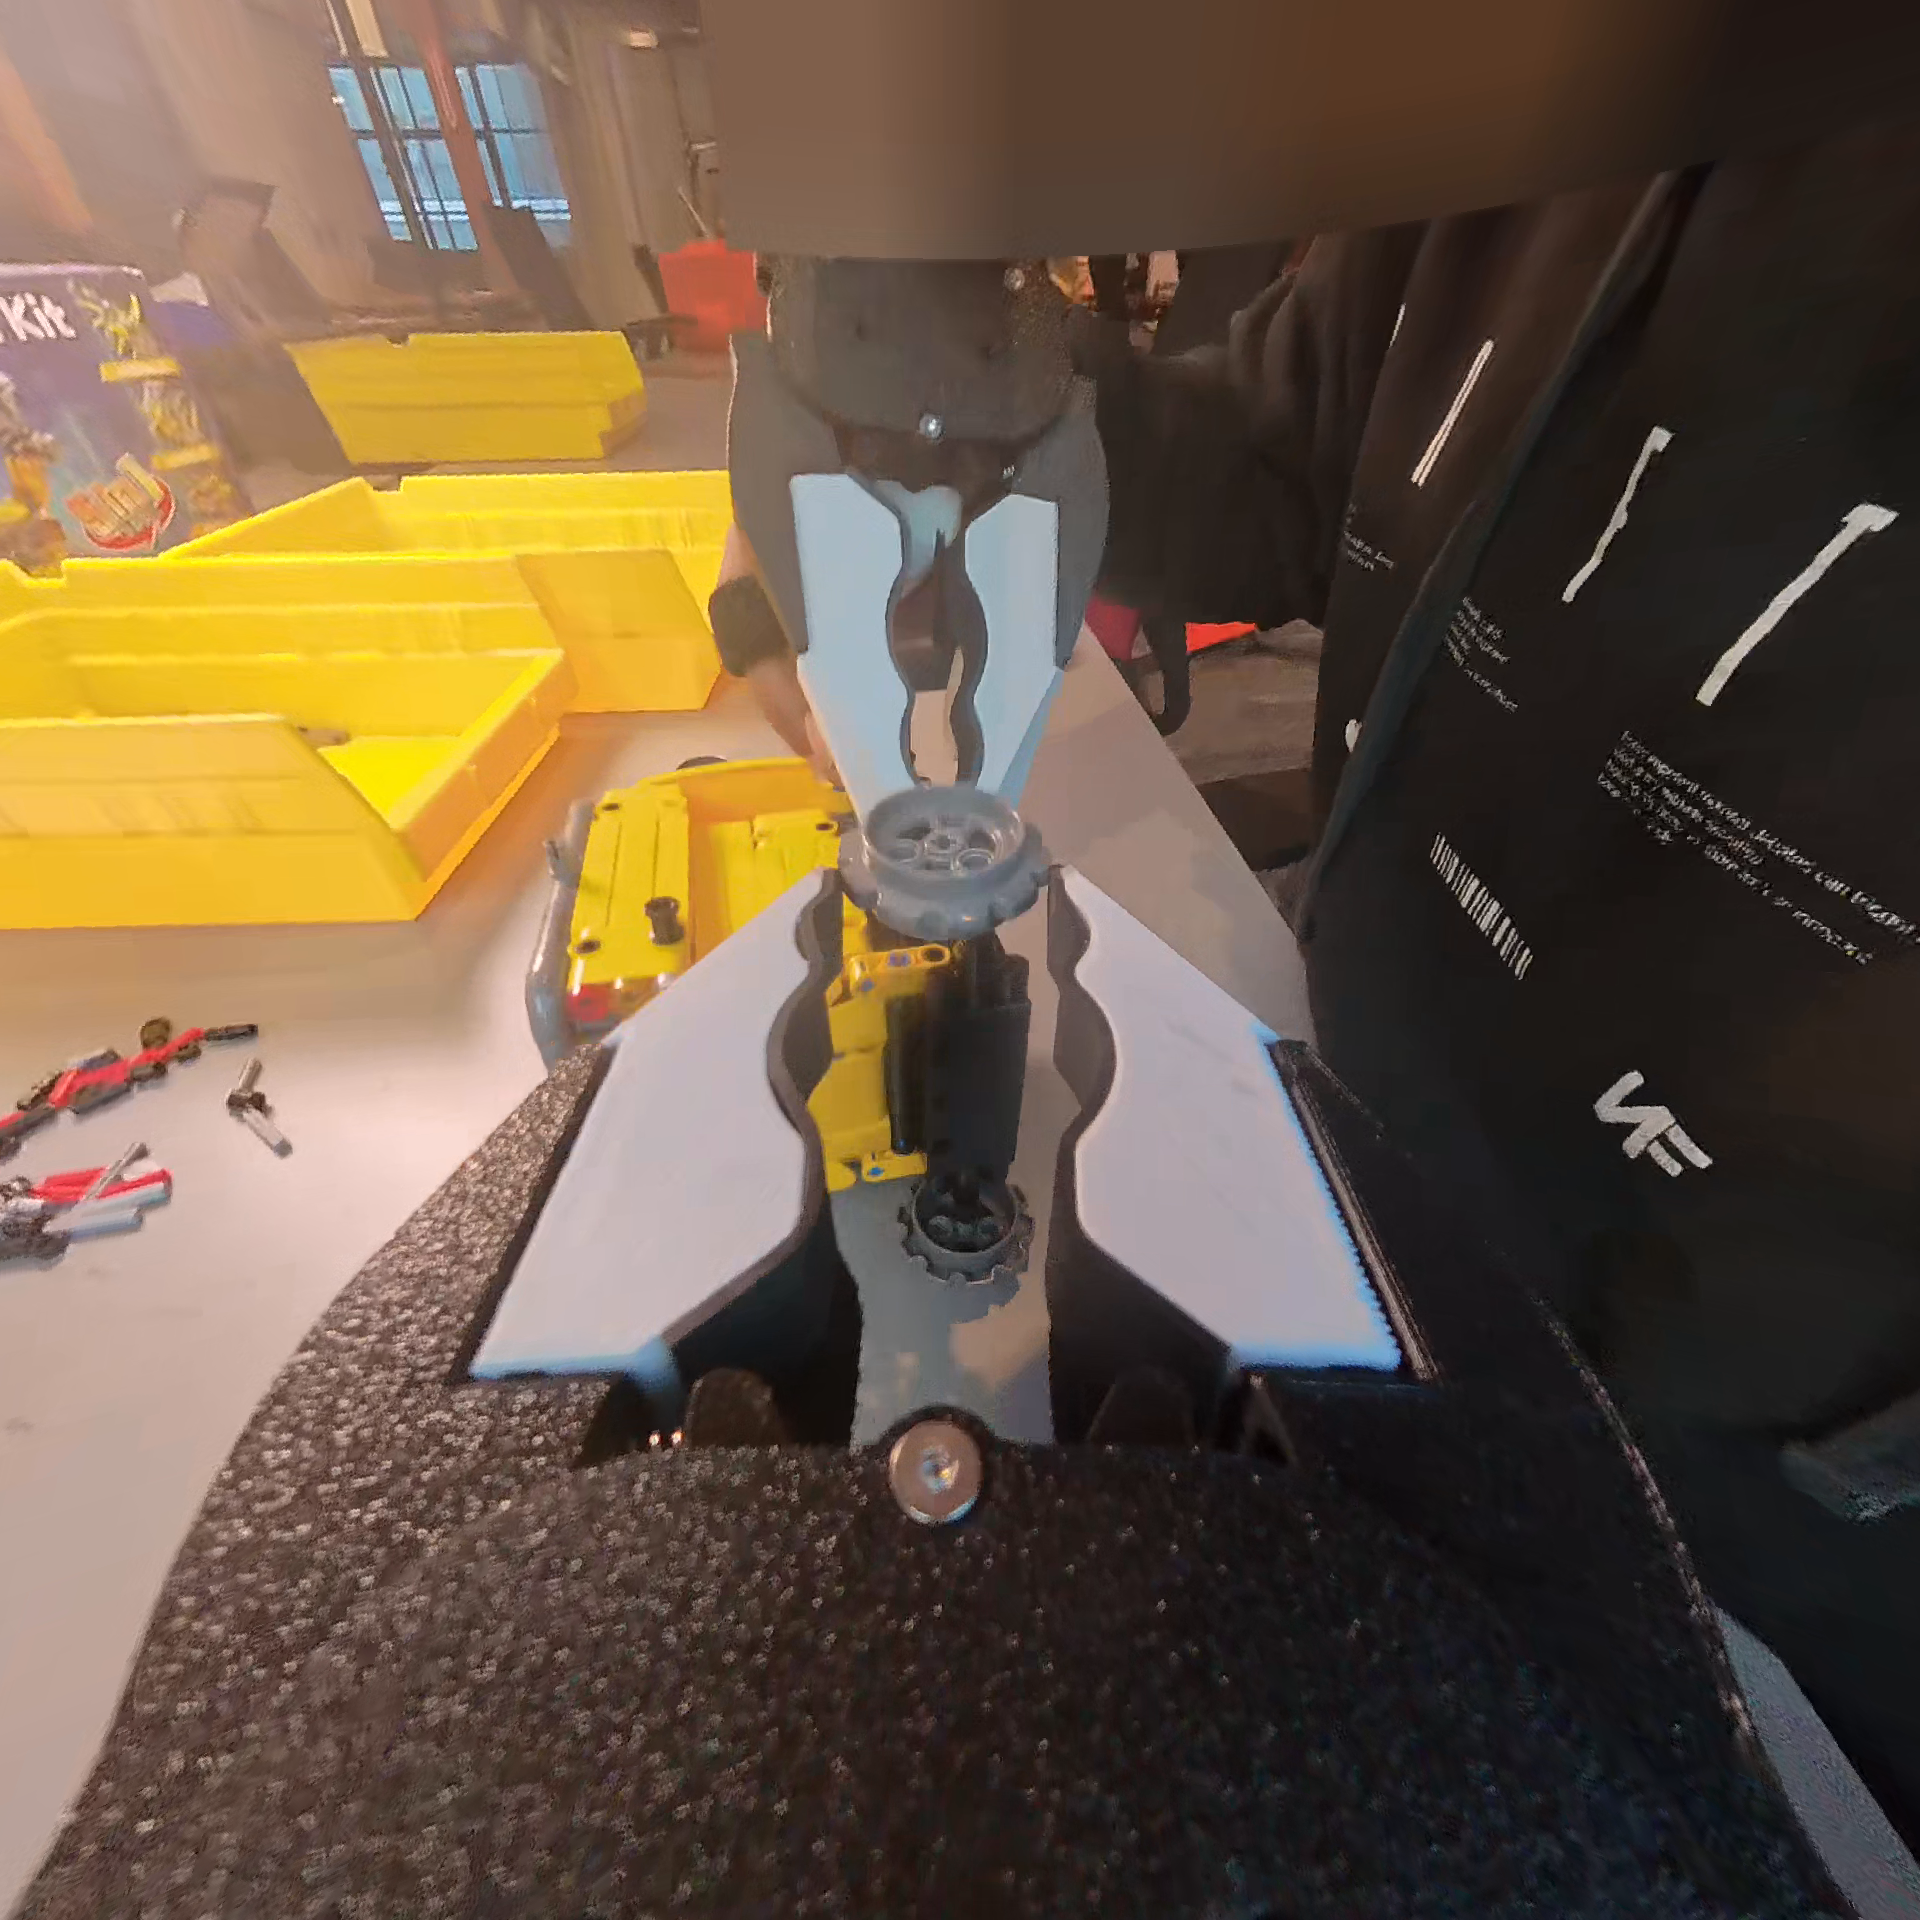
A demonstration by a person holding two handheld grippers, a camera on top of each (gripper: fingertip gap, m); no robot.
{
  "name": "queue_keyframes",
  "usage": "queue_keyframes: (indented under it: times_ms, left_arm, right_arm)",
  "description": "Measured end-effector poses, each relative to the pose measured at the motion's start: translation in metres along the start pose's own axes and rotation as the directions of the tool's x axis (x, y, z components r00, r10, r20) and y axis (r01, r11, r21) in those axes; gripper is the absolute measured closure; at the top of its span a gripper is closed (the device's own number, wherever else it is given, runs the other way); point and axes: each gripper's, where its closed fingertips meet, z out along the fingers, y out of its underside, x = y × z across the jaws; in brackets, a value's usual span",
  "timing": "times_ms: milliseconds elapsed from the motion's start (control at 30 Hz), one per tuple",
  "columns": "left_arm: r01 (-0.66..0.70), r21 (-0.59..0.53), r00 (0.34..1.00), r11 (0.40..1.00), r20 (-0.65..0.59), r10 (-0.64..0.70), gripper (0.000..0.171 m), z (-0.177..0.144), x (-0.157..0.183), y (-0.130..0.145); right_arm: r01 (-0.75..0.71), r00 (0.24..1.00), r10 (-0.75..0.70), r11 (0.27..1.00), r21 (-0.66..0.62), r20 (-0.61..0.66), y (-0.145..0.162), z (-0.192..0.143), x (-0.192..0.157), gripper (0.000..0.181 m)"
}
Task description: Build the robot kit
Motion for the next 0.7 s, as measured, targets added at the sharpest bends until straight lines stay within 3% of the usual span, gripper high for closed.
queue_keyframes:
  times_ms: [433,700]
  left_arm:
    - [0.014,0.041,1.000,0.999,-0.003,-0.013,0.135,0.001,0.006,-0.008]
    - [-0.009,0.003,1.000,1.000,0.018,0.009,0.135,0.004,0.008,-0.005]
  right_arm:
    - [0.003,1.000,-0.003,1.000,0.019,-0.014,-0.002,0.001,-0.001,0.174]
    - [0.009,1.000,-0.009,1.000,0.017,-0.012,-0.002,0.003,0.000,0.173]
